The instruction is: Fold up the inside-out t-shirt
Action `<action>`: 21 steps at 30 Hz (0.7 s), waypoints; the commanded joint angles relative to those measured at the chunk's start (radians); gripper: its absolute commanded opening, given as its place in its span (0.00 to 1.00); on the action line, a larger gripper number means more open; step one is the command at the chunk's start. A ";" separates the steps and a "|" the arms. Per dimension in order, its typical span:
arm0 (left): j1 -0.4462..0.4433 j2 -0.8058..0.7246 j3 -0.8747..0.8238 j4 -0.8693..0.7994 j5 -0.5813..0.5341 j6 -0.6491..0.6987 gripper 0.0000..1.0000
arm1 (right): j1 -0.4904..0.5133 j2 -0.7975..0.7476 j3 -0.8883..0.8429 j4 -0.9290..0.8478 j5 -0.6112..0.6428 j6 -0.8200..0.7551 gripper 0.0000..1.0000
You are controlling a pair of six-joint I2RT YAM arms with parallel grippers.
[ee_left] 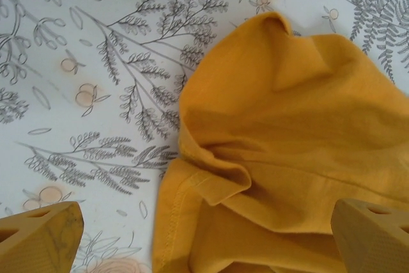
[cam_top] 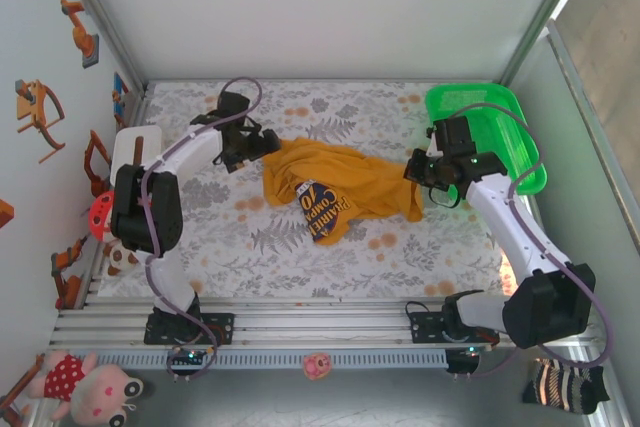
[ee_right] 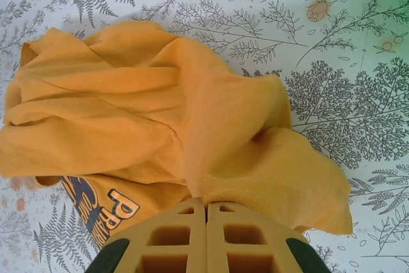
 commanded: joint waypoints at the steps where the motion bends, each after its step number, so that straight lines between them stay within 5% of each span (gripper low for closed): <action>1: -0.008 0.024 0.040 -0.012 0.009 0.028 0.95 | -0.002 -0.008 0.002 0.019 0.003 -0.011 0.00; 15: -0.086 0.204 0.182 0.007 0.060 0.053 0.84 | -0.001 -0.002 0.010 0.028 -0.008 -0.004 0.00; 18: -0.096 0.252 0.210 0.008 0.073 0.048 0.69 | -0.002 0.005 0.052 0.026 -0.024 0.000 0.00; 21: -0.090 0.282 0.252 0.000 0.096 0.054 0.18 | -0.003 0.026 0.140 0.023 -0.050 0.002 0.00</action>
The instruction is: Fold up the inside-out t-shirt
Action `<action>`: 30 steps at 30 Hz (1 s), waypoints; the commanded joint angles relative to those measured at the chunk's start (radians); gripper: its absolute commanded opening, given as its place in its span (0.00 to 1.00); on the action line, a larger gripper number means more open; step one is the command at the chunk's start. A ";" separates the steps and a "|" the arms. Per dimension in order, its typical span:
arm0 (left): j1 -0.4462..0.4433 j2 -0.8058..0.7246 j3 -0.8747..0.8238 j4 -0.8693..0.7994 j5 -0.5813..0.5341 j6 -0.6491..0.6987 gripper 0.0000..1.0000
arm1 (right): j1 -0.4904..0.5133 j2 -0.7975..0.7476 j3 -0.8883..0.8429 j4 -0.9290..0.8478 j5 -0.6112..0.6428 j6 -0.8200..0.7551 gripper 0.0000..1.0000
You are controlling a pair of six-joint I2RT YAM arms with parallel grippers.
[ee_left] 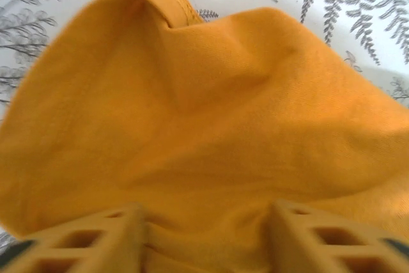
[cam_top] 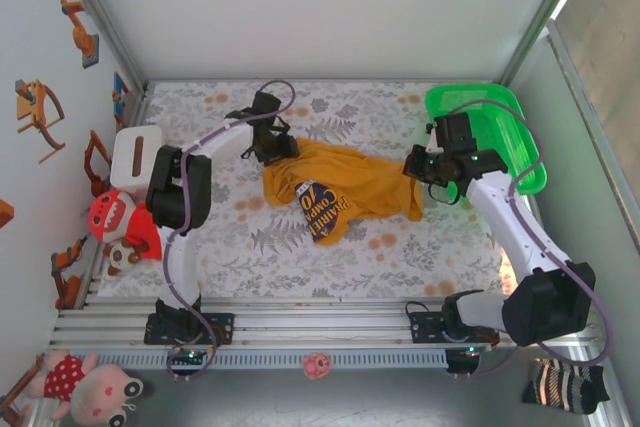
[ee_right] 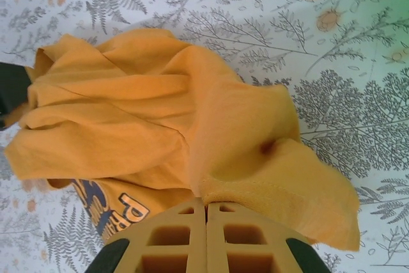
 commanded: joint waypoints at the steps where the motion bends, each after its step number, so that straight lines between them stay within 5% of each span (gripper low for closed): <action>1: 0.014 0.020 0.073 -0.036 0.027 0.023 0.00 | -0.005 0.022 0.140 0.017 -0.039 -0.002 0.00; 18: 0.348 -0.381 0.433 0.023 0.187 -0.178 0.00 | -0.196 0.405 1.158 0.040 -0.400 0.208 0.00; 22: 0.356 -0.454 0.359 0.069 0.221 -0.204 0.00 | -0.196 0.328 1.045 0.125 -0.423 0.245 0.00; 30: 0.323 -0.674 -0.194 0.230 0.221 -0.251 0.01 | -0.190 0.018 0.367 0.314 -0.404 0.281 0.00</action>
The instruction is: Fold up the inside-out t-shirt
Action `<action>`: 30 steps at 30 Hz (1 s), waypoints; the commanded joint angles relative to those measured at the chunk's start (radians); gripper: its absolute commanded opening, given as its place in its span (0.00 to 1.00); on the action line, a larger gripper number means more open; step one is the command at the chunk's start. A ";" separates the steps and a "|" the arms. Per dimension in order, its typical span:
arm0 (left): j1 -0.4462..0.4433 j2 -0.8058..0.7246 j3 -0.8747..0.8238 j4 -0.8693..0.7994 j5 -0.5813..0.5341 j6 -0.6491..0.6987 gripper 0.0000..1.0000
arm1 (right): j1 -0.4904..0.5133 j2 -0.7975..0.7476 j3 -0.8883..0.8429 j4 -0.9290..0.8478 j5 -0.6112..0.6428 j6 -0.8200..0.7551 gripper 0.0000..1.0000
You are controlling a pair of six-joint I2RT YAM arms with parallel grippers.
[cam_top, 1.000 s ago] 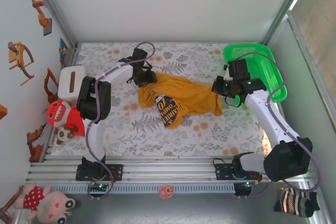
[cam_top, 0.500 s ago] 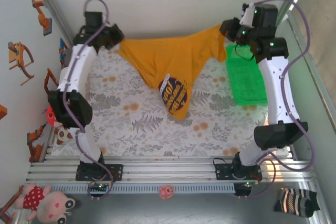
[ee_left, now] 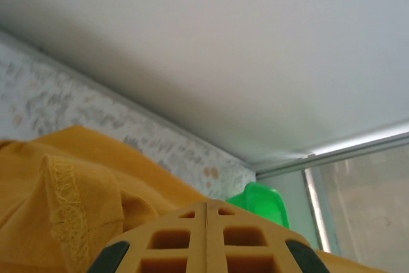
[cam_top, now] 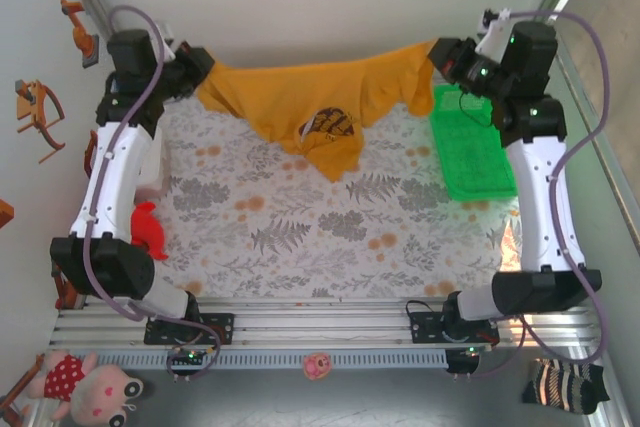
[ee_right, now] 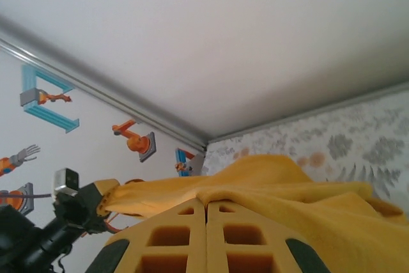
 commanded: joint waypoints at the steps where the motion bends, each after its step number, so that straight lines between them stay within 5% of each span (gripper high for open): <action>1: -0.020 -0.075 -0.218 0.053 -0.010 -0.022 0.13 | -0.006 -0.109 -0.241 0.077 0.009 0.012 0.00; 4: -0.038 -0.124 -0.403 0.030 -0.056 -0.006 0.66 | 0.009 -0.189 -0.422 -0.002 0.075 -0.053 0.00; 7: -0.051 -0.155 -0.532 0.002 -0.148 0.009 0.83 | 0.014 -0.247 -0.542 -0.077 0.153 -0.117 0.00; 16: -0.201 -0.062 -0.465 -0.242 -0.445 0.176 0.71 | 0.015 -0.266 -0.620 -0.142 0.194 -0.177 0.00; 20: -0.317 -0.033 -0.492 -0.272 -0.543 0.124 0.60 | 0.015 -0.258 -0.615 -0.130 0.196 -0.169 0.00; 24: -0.410 -0.015 -0.558 -0.282 -0.621 0.001 0.60 | 0.016 -0.249 -0.610 -0.125 0.196 -0.166 0.00; 30: -0.447 0.036 -0.580 -0.271 -0.674 -0.092 0.58 | 0.016 -0.238 -0.614 -0.105 0.189 -0.155 0.00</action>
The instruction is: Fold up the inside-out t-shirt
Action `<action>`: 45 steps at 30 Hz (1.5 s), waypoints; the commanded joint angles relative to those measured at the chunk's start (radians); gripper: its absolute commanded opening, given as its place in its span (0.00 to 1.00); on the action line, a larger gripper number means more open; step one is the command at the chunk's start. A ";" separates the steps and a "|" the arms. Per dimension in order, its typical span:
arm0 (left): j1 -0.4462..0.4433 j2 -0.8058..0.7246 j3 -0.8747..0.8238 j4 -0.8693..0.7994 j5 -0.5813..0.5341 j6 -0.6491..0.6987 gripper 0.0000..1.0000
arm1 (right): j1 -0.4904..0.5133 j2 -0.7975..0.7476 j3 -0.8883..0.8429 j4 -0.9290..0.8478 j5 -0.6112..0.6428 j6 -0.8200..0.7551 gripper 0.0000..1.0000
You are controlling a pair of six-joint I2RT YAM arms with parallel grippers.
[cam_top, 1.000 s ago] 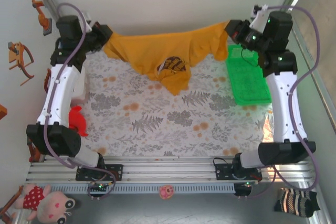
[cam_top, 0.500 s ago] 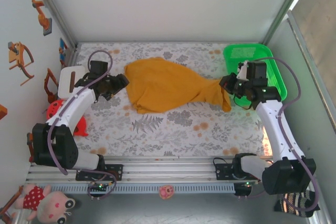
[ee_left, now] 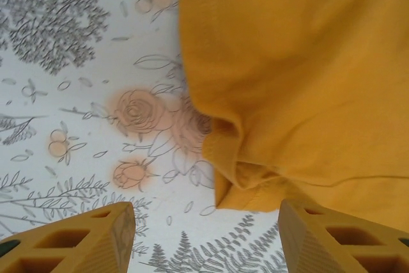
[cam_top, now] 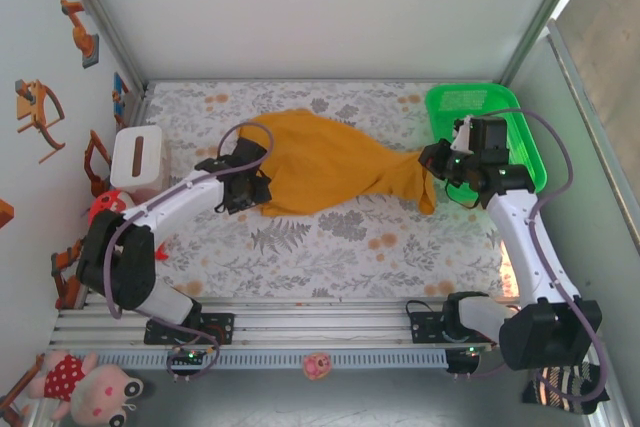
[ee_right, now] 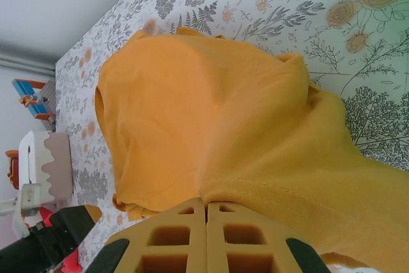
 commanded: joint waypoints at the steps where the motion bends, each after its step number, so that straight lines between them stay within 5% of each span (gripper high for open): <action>1: -0.001 0.036 0.004 -0.017 -0.068 -0.068 0.56 | 0.006 0.000 -0.001 0.032 0.005 -0.004 0.00; 18: 0.001 0.199 0.069 0.075 -0.059 -0.027 0.49 | 0.006 -0.005 0.001 0.020 0.003 -0.015 0.00; 22: 0.001 0.220 0.069 0.092 -0.052 -0.027 0.33 | 0.006 -0.006 0.005 0.019 0.003 -0.016 0.00; 26: 0.006 0.215 0.093 0.078 -0.070 -0.004 0.00 | 0.006 0.005 0.024 0.019 0.008 -0.020 0.00; 30: 0.056 0.130 0.135 0.060 -0.061 0.058 0.00 | 0.003 0.042 0.112 0.017 0.020 -0.024 0.00; 39: 0.337 -0.098 0.268 0.108 0.291 0.170 0.00 | -0.060 0.155 0.406 0.025 -0.010 0.007 0.00; 45: 0.458 -0.139 0.275 0.213 0.525 0.174 0.00 | -0.075 0.133 0.418 0.027 -0.022 0.029 0.00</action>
